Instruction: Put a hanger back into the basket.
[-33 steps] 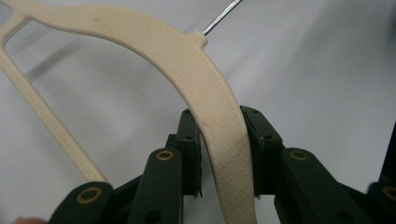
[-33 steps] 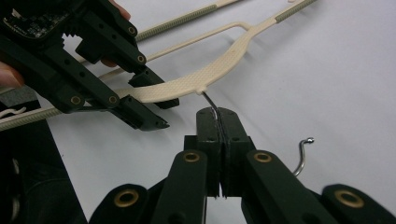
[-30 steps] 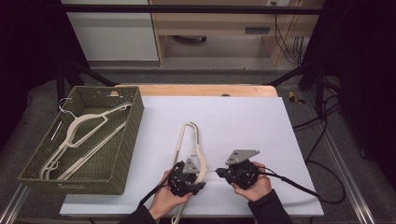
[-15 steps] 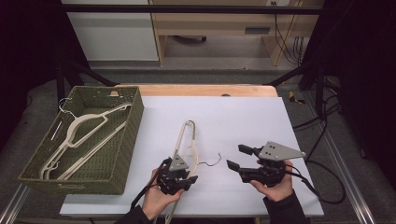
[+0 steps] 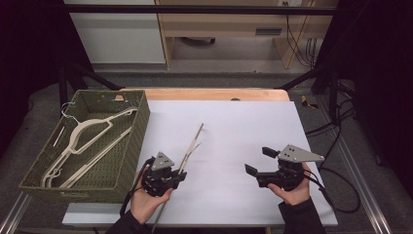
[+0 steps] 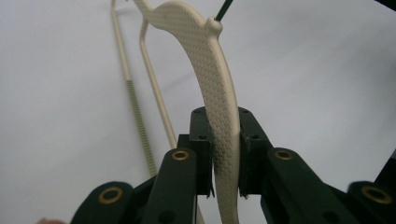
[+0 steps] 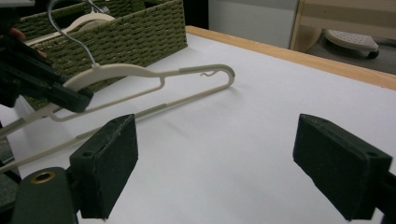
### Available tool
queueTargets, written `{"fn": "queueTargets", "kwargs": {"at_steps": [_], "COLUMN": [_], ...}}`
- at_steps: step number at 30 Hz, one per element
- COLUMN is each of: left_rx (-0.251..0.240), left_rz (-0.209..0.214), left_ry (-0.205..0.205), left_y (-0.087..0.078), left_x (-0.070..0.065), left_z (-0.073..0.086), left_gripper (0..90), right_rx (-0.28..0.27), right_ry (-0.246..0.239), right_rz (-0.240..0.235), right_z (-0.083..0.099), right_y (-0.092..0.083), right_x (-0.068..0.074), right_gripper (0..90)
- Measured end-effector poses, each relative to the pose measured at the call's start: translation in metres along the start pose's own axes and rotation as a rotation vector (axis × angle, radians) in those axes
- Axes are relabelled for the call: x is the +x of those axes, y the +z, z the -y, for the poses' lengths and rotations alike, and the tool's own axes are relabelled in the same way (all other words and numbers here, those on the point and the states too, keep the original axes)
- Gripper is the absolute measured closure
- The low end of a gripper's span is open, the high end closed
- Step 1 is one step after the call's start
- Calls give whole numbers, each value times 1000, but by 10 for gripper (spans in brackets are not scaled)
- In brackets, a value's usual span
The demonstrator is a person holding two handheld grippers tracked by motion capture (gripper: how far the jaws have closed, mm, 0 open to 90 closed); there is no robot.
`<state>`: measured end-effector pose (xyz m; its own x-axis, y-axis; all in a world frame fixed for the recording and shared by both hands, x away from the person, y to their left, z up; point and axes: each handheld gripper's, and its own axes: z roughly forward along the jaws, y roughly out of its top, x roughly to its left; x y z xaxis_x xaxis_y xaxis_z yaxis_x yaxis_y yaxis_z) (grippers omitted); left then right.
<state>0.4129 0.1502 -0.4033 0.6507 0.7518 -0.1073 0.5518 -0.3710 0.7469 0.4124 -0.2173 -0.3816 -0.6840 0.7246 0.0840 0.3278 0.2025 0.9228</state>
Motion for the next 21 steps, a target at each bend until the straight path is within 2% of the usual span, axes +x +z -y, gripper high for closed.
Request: {"fn": "queueTargets", "kwargs": {"at_steps": [4,9,14,17,21], "left_rx": [-17,-22,-44,-65,-106], "left_rz": [-46,-61,-62,-43,5], "left_ry": [-41,-73,-65,-49,-34], "left_y": [-7,-12,-20,-28,-43], "left_x": [15,30,36,37,39], "left_z": [0,1,0,-3,-7], "left_gripper": [812,848,857,857,858], "right_rx": [3,12,23,22,18], "right_ry": [12,20,27,26,33], "right_rz": [10,17,18,21,25], "right_z": [2,5,7,8,8], "right_y": [0,2,3,3,1], "right_x": [-3,-6,-9,-11,-13], "right_gripper": [130,122,114,108,96]}}
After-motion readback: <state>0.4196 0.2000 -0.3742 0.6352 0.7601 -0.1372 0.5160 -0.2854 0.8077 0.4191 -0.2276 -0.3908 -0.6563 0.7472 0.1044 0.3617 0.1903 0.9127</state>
